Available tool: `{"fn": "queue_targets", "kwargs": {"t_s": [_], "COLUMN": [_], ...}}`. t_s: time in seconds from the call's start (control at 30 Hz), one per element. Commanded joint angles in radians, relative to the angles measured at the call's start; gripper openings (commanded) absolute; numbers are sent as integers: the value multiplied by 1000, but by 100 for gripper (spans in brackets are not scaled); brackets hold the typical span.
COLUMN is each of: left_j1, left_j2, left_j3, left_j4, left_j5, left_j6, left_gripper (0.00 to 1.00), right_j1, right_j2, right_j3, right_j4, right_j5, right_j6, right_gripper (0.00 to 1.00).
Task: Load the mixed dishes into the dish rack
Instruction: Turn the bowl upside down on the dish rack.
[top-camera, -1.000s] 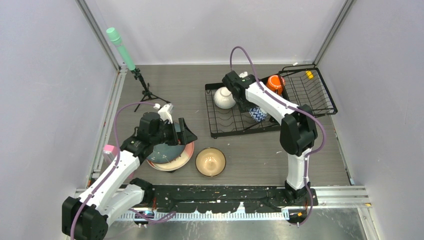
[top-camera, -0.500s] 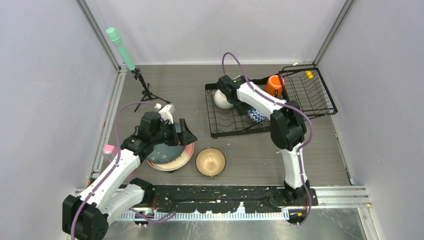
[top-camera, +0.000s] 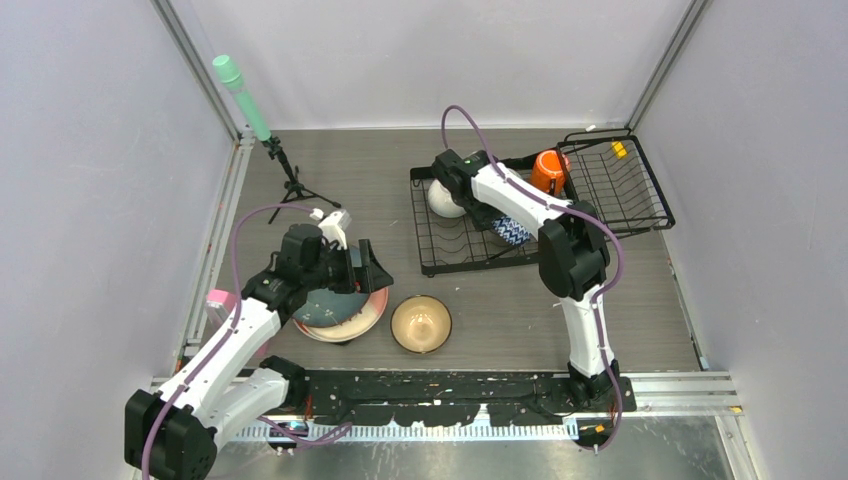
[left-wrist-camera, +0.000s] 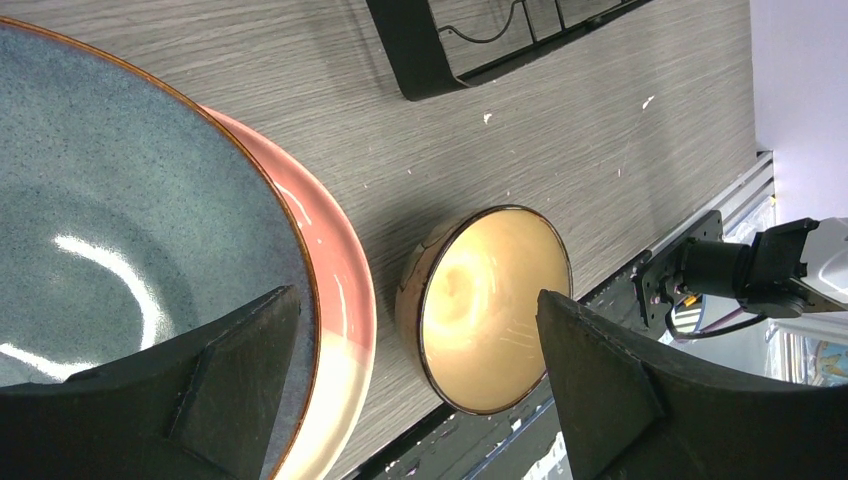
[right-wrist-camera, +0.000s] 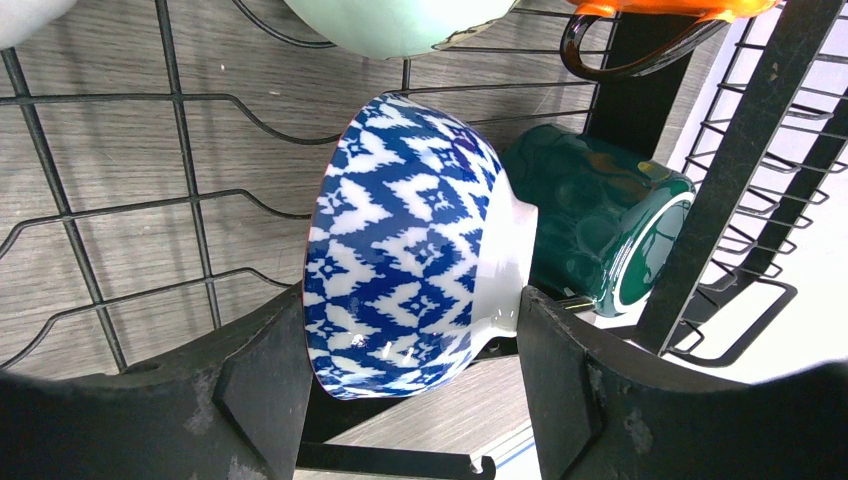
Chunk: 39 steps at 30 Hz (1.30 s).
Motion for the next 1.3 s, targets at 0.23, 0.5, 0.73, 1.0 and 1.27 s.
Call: {"fn": "queue_targets", "kwargs": {"t_s": [0.23,0.5,0.73,1.0,1.27], "left_j1": [-2,-2,-2,-2,-2], "left_j2": [9,-2,-6,-4,-11], "left_j3": [61,63,63,68,65], "left_j4": [-38,-69,-75,-82,-102], "left_j5": [36,32,24,21,21], "left_j6": [36,48,47,50,60], "left_gripper": [91,91,91,91,90], "right_j1": [10,26,37,45,45], "right_j2": [33,51,67,75,83], "right_j3": [18,11,1,-19,-33], "right_j4": [1,24,40,74,74], "right_j5": [-96,-89,-77,-79,-112], "right_j6": [20,43,64,85,74], "right_gripper": [68,73,75,77,81]}}
